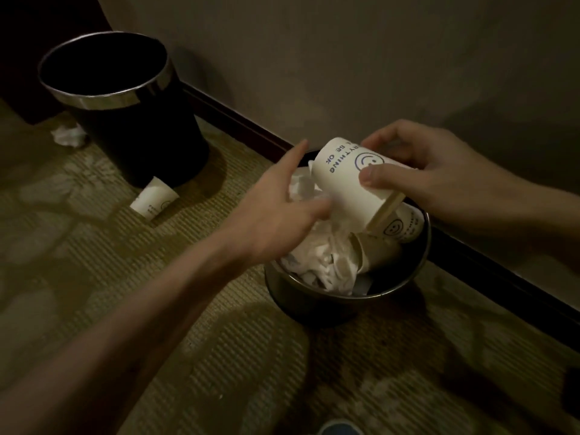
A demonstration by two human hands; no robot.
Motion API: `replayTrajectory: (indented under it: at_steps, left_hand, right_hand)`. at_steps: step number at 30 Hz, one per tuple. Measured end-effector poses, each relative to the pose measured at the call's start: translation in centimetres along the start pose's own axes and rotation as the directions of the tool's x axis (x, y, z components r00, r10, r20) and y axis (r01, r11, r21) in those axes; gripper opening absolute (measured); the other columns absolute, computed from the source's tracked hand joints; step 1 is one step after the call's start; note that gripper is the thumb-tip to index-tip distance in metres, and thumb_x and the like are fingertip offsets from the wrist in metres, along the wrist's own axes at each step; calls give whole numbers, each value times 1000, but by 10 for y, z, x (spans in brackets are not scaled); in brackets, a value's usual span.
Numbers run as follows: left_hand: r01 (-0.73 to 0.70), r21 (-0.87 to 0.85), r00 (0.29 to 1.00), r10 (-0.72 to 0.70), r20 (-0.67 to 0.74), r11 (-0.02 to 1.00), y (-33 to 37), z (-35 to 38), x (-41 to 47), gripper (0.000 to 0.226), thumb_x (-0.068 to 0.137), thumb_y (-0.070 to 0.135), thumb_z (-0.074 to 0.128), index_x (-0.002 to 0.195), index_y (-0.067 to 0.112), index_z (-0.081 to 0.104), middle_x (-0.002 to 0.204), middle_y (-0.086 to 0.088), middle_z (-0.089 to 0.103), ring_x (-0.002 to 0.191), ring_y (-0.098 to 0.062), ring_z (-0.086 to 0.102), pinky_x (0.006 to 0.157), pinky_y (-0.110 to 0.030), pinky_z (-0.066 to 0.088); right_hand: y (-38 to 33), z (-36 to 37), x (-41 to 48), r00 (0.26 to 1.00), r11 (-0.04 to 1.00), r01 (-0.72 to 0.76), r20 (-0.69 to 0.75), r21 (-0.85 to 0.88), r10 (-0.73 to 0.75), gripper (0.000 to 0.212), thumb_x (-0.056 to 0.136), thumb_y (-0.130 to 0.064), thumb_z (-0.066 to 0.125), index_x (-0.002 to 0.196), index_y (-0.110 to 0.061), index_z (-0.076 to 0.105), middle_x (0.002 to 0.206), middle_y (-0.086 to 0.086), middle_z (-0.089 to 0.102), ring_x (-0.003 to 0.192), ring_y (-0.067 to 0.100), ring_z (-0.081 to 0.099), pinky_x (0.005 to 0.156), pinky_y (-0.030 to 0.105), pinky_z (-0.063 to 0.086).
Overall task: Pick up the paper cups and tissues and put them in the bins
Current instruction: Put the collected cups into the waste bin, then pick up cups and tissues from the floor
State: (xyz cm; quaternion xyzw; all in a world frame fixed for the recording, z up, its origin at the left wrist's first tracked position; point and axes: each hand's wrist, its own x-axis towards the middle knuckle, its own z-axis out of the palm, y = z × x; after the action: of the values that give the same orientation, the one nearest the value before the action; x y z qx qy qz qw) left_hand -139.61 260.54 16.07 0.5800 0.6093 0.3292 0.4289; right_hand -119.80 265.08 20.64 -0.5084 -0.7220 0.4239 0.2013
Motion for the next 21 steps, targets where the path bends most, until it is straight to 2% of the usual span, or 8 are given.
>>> replayTrajectory:
  at_steps: [2, 3, 5, 7, 9, 13, 17, 21]
  left_hand:
    - [-61, -103, 998, 61, -9, 993, 4, -8, -4, 78, 72, 51, 60, 146, 50, 35, 119, 37, 47, 98, 28, 45, 78, -7, 39]
    - [-89, -110, 996, 89, -4, 990, 5, -10, -6, 72, 75, 58, 58, 144, 52, 37, 118, 38, 47, 101, 27, 45, 77, -6, 39]
    - [-149, -37, 988, 150, 33, 988, 0, -9, -12, 70, 79, 66, 59, 144, 55, 35, 132, 28, 50, 115, 11, 50, 85, -17, 47]
    - [-203, 53, 976, 198, 91, 978, -6, -3, -18, 69, 84, 61, 64, 145, 54, 32, 135, 15, 54, 112, 2, 58, 88, -28, 55]
    - [-252, 133, 962, 232, 146, 959, -11, 4, -22, 64, 86, 54, 63, 143, 54, 34, 133, 14, 54, 104, 4, 61, 85, -26, 58]
    - [-319, 334, 947, 279, 162, 887, -25, 13, -18, 44, 89, 46, 64, 131, 37, 58, 116, 20, 56, 100, 5, 56, 83, -14, 49]
    - [-258, 508, 966, 217, 140, 822, -36, 25, -16, 45, 89, 43, 68, 131, 29, 61, 127, 3, 64, 116, -16, 57, 95, -39, 49]
    - [-248, 590, 968, 167, 189, 768, -31, 24, -14, 45, 91, 43, 65, 133, 26, 61, 127, -2, 65, 115, -20, 59, 94, -41, 50]
  right_hand:
    - [1, -2, -10, 999, 999, 53, 11, -1, -53, 42, 70, -46, 70, 108, -33, 58, 102, -11, 73, 87, 9, 72, 76, 46, 60]
    - [2, -4, -16, 996, 997, 82, 29, -8, -81, 42, 70, -48, 71, 106, -35, 56, 103, -13, 72, 88, 7, 71, 72, 41, 61]
    - [5, -2, -28, 986, 989, 135, 104, -55, -129, 40, 69, -53, 70, 104, -42, 53, 109, -20, 66, 94, 0, 67, 67, 29, 60]
    - [12, 5, -39, 965, 957, 208, 203, -203, -167, 40, 72, -59, 66, 106, -46, 49, 113, -25, 59, 100, -5, 62, 69, 20, 57]
    - [23, 12, -45, 945, 910, 276, 261, -309, -198, 43, 77, -61, 62, 113, -42, 47, 112, -21, 58, 101, -2, 61, 73, 27, 57]
    - [42, 14, -39, 955, 885, 284, 191, -370, -227, 46, 77, -61, 58, 113, -34, 56, 118, -17, 54, 109, -1, 55, 87, 31, 54]
    - [55, 27, -34, 956, 855, 289, 183, -430, -231, 43, 81, -58, 59, 115, -33, 62, 117, -18, 53, 110, 0, 51, 93, 31, 49]
    - [51, 33, -31, 948, 773, 318, 197, -549, -250, 47, 84, -59, 53, 118, -28, 66, 119, -14, 58, 113, 4, 46, 97, 31, 42]
